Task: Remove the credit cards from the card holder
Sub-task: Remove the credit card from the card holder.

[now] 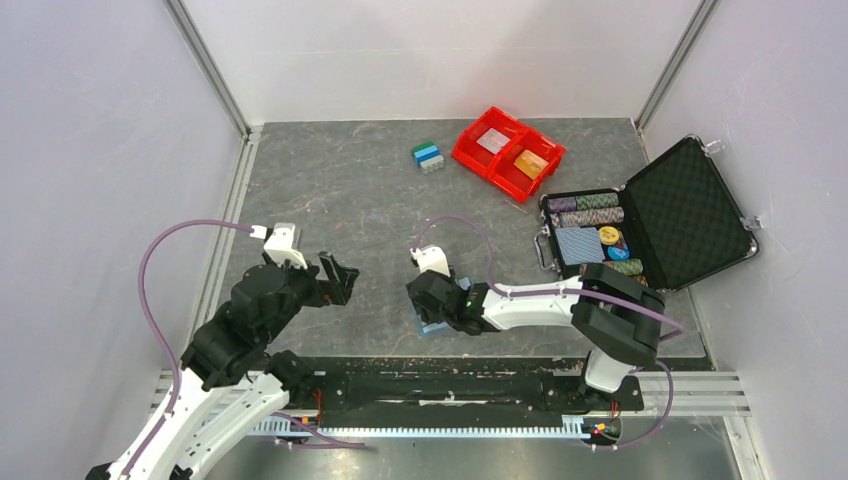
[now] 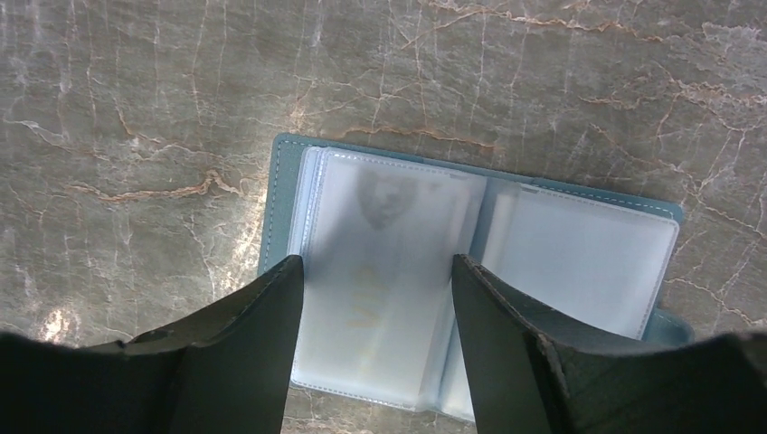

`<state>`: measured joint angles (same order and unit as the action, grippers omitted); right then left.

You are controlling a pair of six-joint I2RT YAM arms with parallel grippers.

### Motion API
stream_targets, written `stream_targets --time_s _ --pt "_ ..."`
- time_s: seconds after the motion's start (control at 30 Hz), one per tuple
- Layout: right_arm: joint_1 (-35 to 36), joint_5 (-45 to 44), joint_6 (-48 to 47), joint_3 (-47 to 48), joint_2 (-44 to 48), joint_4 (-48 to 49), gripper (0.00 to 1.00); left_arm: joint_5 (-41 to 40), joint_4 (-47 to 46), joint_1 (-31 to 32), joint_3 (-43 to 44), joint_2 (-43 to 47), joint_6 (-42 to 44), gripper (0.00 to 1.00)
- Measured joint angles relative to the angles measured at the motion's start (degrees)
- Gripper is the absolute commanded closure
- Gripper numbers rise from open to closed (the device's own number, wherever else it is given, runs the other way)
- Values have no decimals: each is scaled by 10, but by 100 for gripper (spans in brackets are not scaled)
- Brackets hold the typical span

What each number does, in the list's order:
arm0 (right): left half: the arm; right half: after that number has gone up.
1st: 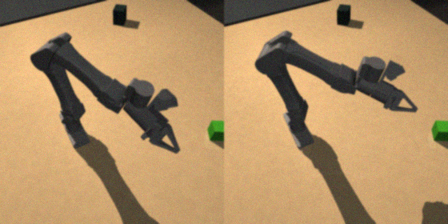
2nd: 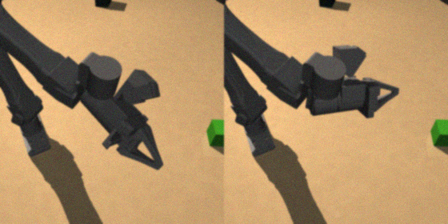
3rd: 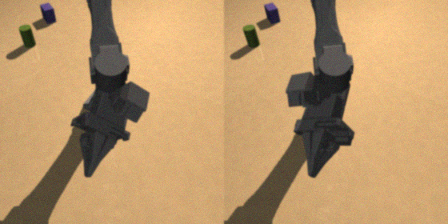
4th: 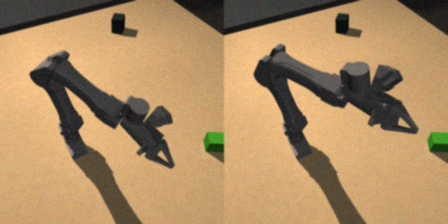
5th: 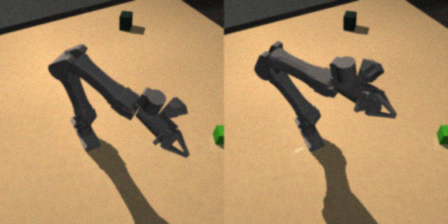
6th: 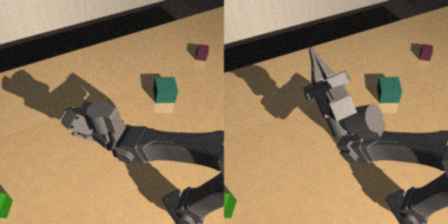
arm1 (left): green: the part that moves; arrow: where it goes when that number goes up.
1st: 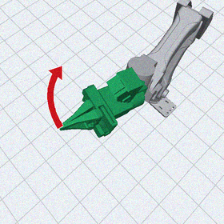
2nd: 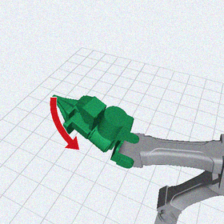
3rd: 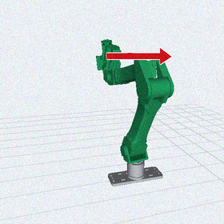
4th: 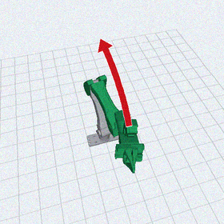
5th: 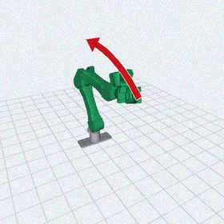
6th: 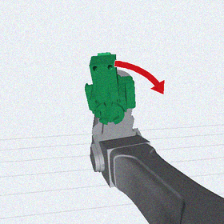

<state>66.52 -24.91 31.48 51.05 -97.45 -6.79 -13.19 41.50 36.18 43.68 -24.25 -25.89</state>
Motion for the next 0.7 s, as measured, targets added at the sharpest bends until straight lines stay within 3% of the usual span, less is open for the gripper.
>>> stream_targets --time_s 0.53,0.7 --pt "-46 71 74 -114 72 134 50 18 -1 0 -2 -45 -12 0" --pt "-74 122 97 -163 94 198 54 47 -4 0 -21 -75 -49 7"
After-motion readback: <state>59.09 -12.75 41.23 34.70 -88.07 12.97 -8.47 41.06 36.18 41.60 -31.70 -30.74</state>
